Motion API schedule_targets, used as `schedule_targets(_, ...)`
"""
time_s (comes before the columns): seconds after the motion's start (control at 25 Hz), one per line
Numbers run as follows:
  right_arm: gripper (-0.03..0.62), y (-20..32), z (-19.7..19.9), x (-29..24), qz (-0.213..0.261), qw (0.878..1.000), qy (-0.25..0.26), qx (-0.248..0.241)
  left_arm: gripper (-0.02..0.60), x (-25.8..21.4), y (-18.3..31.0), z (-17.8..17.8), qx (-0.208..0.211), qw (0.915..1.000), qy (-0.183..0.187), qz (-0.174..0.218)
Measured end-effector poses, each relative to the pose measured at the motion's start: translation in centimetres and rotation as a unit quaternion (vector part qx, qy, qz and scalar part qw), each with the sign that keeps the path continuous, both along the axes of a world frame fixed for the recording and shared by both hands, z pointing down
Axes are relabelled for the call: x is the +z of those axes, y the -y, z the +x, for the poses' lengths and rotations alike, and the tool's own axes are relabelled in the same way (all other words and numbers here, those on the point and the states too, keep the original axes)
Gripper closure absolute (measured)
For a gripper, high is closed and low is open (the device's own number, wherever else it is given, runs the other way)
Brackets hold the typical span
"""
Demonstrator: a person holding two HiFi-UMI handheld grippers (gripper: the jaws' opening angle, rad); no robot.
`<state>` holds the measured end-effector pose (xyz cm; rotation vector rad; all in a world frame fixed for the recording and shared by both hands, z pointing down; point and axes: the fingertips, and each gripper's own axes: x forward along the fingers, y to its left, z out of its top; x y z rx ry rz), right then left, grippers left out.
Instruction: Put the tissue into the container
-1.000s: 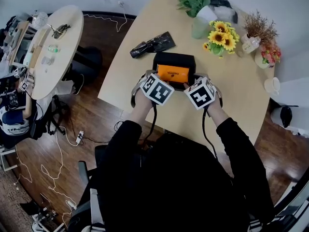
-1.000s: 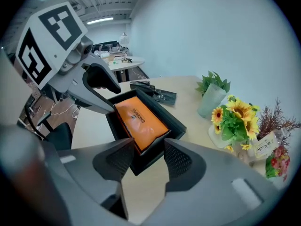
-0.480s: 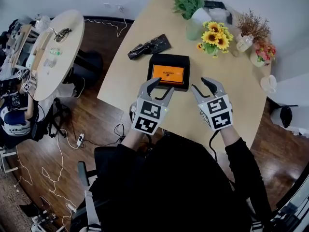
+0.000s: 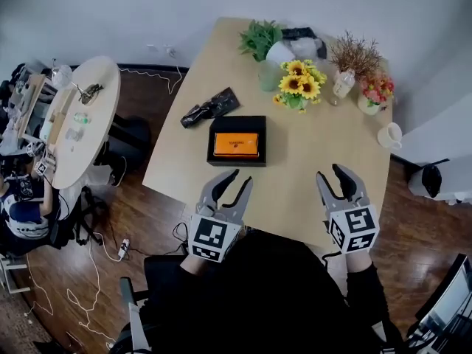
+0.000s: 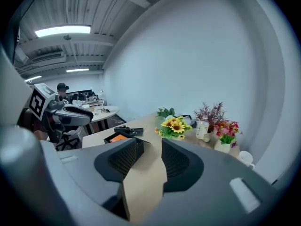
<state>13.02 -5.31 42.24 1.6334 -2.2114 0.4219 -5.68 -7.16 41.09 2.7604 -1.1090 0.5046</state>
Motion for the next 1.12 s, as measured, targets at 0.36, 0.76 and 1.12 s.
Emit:
schedule_targets(0.36,0.434,-6.3,3.2,-3.3,0.076,0.996,0.027,0.048,0.480,-4.6,-3.3,6.8,0.100,0.9912,-0.037,0.079)
schedule_targets(0.76,0.474,-8.6,6.3,-7.1,0.174,0.977,0.031,0.117,0.482,-6.8,-4.5,8.0,0.109,0.9825,-0.078,0.129)
schedule_targets(1.12,0.474,-8.6,5.1,-7.6,0.191,0.976,0.040,0.095,0.483,-6.9,-4.5,8.0,0.102,0.9823,-0.095,0.125)
